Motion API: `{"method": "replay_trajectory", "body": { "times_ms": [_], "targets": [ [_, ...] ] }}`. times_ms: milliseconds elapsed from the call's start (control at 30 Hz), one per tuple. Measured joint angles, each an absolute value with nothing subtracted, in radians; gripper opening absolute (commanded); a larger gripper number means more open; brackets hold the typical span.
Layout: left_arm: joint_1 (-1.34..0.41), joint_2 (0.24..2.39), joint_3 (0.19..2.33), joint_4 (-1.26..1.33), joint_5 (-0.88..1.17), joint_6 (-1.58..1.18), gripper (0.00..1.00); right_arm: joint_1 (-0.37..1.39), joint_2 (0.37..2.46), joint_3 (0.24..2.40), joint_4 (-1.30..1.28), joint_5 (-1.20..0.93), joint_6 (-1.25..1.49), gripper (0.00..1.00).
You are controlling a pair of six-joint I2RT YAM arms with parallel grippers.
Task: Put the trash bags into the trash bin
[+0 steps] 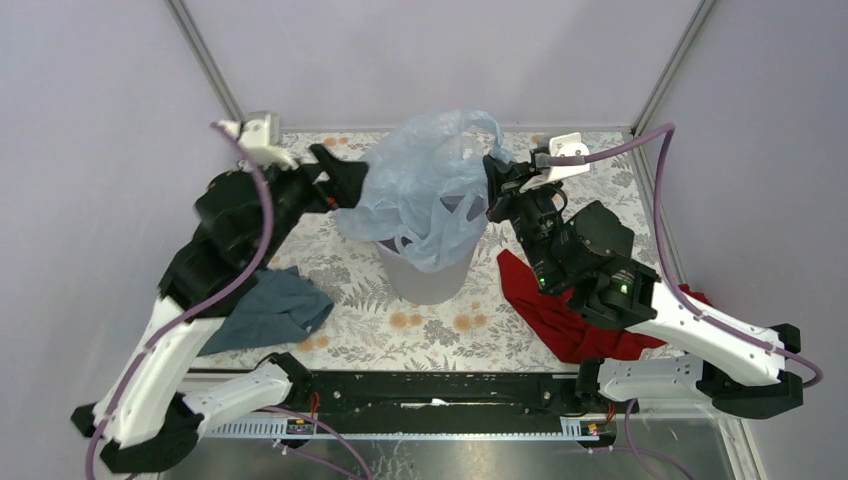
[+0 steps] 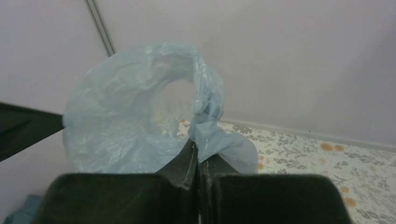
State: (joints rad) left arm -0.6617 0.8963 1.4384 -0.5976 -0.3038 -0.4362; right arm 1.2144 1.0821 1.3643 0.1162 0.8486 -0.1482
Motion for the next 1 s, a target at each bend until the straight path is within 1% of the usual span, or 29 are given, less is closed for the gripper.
{"method": "replay_trajectory", "body": {
  "times_ms": [200,367,467,700,800,967,1000],
  "targets": [
    [-0.662,1.103,1.531,-0.522,-0.206,-0.434,0.98,1.214,1.049,1.366,0.002,0.802,-0.106,0.0],
    [-0.662,1.179,1.528,-0.453,-0.039,-0.459,0.91,1.214,1.026,1.366,-0.076,0.792,-0.067,0.0],
    [-0.662,1.229,1.496,-0.388,0.046,-0.494,0.85,1.214,1.017,1.365,-0.088,0.79,-0.046,0.0],
    [-0.661,1.403,1.381,-0.408,0.047,-0.554,0.81,1.214,1.044,1.366,-0.101,0.772,-0.033,0.0],
    [-0.659,1.431,1.347,-0.46,0.047,-0.56,0.81,1.214,1.072,1.363,-0.101,0.773,-0.038,0.0],
    [-0.659,1.412,1.404,-0.505,0.05,-0.542,0.97,1.213,1.094,1.335,-0.1,0.773,-0.04,0.0],
    [-0.659,1.399,1.42,-0.509,0.049,-0.535,0.99,1.211,1.095,1.334,-0.1,0.773,-0.04,0.0]
  ]
}}
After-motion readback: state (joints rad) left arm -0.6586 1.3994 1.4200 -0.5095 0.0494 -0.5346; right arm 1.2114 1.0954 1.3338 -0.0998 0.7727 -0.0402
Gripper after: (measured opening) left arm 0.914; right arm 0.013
